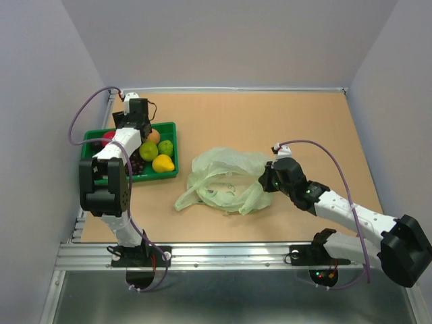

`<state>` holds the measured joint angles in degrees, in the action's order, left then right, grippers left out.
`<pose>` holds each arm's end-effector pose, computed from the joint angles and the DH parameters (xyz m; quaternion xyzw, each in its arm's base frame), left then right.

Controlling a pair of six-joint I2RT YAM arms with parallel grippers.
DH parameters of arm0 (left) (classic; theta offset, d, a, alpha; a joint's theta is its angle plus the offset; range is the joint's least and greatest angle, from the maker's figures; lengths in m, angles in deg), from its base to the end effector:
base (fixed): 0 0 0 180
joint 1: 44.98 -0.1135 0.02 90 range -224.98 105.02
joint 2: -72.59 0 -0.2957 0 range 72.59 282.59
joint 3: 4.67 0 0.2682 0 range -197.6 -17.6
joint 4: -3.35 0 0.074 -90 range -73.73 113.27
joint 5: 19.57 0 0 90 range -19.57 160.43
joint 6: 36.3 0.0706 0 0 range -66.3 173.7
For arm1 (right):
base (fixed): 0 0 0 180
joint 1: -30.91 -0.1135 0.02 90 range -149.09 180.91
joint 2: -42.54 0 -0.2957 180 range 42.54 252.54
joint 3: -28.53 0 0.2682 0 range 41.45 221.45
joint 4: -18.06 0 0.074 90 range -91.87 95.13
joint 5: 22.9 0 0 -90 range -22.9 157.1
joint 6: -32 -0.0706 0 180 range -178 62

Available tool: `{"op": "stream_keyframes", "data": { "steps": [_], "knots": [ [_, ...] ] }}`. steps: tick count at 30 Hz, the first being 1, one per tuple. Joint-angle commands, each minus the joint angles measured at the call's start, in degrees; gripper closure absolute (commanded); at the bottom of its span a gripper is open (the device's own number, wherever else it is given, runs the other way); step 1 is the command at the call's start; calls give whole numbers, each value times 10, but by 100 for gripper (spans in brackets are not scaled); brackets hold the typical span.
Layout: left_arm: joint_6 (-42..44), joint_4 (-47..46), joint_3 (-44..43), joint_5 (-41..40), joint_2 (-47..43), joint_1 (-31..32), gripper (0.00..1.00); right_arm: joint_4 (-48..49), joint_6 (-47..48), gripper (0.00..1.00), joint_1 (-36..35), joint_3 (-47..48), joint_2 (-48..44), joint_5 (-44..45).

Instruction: Untie the knot of the plastic bag and take out the fruit

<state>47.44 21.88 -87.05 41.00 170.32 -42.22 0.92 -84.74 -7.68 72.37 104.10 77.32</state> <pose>0.4321 0.0139 0.2600 -0.1455 0.8495 0.1877 0.4712 0.2051 0.1476 0.2099 -0.0501 0.8825 0.1823 0.4307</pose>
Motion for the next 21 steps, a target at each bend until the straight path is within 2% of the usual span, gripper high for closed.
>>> {"op": "stream_keyframes", "data": {
  "steps": [1, 8, 11, 12, 14, 15, 18, 19, 21],
  "knots": [
    [7, -20, -24, -1, -26, -3, 14, 24, 9, 100, 4, -6, -8, -6],
    [-12, -6, -1, 10, -84, 15, 10, 23, 8, 99, 4, 2, -10, -5],
    [-13, 6, 18, -5, -141, 77, 9, 22, 10, 99, 4, 6, -10, -5],
    [-21, 14, 19, -18, -150, 130, 9, 22, 13, 100, 4, 10, -9, -5],
    [-37, 45, 18, -50, -176, 185, 9, 20, 16, 100, 4, 14, -8, -7],
    [-71, 62, 21, -53, -186, 230, 9, 17, 18, 99, 4, 17, -7, -7],
    [-142, 73, 42, -34, -240, 290, 9, 17, 19, 100, 4, 20, -9, -8],
    [-192, 66, 72, -21, -270, 335, 9, 17, 18, 99, 4, 22, -11, -8],
    [-229, 51, 119, -7, -293, 379, 9, 17, 20, 100, 4, 22, -14, -8]
  ]
}}
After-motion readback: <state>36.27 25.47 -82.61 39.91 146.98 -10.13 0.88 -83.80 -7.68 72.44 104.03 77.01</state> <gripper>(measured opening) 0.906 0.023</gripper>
